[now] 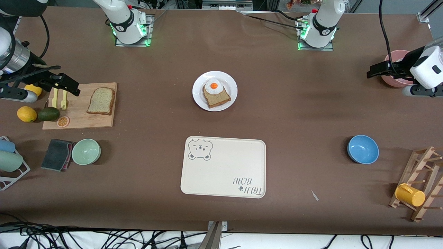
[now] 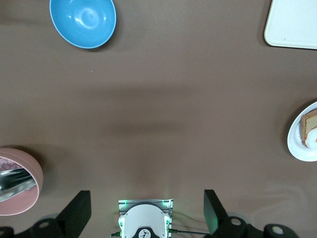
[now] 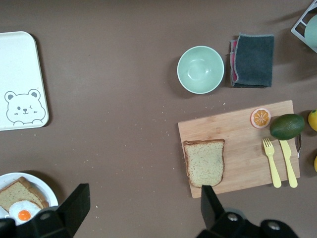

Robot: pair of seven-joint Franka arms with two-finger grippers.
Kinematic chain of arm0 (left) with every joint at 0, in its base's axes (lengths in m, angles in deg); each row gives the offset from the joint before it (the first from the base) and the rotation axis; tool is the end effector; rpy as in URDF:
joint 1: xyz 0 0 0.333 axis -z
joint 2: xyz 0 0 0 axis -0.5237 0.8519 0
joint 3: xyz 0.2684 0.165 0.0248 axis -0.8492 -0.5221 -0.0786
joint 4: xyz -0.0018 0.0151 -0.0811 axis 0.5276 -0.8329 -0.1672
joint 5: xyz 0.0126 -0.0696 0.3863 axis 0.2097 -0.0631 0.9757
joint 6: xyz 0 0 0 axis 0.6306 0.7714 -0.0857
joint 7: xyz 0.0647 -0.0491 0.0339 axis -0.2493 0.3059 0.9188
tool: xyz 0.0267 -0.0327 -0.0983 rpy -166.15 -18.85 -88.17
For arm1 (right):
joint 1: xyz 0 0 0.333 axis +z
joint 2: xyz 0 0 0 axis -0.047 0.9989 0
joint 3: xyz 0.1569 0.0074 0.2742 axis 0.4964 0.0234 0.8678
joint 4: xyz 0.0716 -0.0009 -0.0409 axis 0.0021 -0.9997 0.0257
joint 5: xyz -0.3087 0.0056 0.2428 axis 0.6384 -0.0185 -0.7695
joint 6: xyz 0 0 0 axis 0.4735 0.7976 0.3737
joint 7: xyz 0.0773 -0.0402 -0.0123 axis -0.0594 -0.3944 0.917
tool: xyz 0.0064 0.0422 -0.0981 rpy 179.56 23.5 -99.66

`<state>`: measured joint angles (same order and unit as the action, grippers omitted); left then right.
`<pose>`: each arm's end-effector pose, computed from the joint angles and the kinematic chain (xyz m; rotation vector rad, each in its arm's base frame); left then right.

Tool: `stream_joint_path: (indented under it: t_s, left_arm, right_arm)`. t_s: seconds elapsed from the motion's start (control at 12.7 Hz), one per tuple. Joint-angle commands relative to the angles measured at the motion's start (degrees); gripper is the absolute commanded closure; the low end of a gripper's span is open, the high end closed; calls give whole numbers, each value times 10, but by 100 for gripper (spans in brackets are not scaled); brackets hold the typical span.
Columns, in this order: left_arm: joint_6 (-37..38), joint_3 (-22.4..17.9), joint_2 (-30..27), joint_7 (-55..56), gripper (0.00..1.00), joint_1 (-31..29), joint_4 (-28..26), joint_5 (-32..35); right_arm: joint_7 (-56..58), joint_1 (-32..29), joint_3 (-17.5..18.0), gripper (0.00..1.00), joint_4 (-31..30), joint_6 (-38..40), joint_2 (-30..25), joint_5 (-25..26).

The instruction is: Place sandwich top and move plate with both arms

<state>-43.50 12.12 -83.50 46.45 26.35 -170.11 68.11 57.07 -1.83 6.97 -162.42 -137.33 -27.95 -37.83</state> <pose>0.5358 0.0161 0.5676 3.0150 0.0348 -0.4461 0.5681 0.0473 0.5890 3.1298 -0.2350 -0.0016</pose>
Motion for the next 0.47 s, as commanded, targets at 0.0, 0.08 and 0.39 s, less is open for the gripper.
stream_joint_path:
  t_s: [0.0,0.08,0.39]
  left_arm:
    - [7,1,-4,-5,0,-3,-1,11]
    - [7,1,-5,-6,0,-3,0,11]
    - [-2,1,-4,-5,0,-5,-1,12]
  right_arm:
    - [8,-11,10,0,12,11,4,-6]
    - [12,-11,10,0,12,11,4,-6]
    - [16,-11,10,0,11,9,5,-7]
